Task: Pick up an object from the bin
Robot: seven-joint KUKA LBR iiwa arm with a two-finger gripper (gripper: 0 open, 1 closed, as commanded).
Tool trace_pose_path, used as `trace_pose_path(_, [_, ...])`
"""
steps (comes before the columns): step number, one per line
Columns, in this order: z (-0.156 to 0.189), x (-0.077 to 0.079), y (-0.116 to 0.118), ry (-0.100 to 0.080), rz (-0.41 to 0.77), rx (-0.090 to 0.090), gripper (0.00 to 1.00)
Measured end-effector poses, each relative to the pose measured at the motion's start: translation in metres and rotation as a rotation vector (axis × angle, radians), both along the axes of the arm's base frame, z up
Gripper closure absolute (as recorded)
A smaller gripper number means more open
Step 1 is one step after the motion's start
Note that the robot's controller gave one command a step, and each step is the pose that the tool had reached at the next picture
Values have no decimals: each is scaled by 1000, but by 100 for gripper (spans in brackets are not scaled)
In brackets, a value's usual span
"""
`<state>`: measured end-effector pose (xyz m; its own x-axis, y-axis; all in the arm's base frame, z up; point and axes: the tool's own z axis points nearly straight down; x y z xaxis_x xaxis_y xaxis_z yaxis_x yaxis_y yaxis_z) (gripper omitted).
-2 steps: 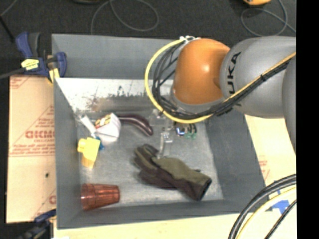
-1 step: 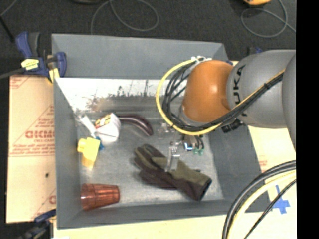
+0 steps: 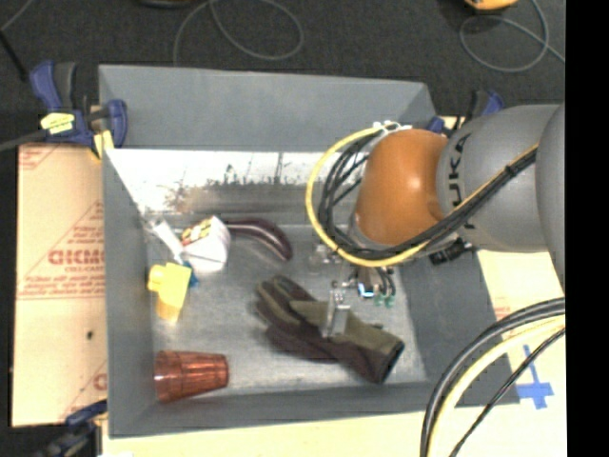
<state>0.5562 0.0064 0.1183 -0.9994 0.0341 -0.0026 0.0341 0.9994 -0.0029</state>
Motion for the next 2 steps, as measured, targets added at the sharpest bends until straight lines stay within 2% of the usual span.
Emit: trace_pose_path(2, [-5,-3,15,-5,-6,4,0])
